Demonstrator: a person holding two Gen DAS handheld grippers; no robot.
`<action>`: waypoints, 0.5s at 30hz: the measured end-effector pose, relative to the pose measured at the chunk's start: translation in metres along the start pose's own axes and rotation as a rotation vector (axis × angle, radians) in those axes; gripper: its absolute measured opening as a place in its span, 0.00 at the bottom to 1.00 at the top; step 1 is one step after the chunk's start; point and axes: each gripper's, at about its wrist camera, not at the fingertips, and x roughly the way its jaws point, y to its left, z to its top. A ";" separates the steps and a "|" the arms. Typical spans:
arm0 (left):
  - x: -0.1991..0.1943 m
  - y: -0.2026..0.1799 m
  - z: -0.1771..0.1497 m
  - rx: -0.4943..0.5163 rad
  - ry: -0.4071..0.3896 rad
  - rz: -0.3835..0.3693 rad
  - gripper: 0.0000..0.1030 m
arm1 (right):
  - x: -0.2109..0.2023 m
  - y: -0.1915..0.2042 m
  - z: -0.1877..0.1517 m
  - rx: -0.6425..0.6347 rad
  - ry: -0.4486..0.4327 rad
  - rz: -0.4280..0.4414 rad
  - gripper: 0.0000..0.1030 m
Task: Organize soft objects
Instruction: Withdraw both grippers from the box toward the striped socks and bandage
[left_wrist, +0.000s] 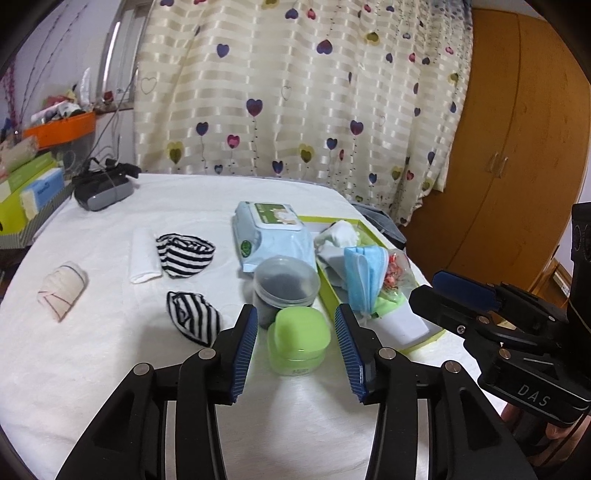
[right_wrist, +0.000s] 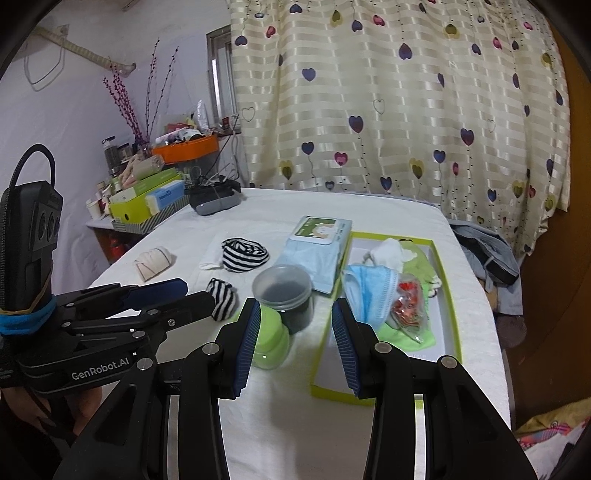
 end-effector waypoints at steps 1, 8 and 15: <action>-0.001 0.001 0.000 -0.001 -0.002 0.002 0.41 | 0.001 0.001 0.001 -0.001 0.001 0.002 0.40; -0.002 0.012 0.001 -0.016 -0.004 0.018 0.42 | 0.009 0.010 0.003 -0.018 0.013 0.021 0.40; -0.003 0.021 0.001 -0.030 -0.005 0.027 0.43 | 0.014 0.019 0.006 -0.037 0.017 0.035 0.40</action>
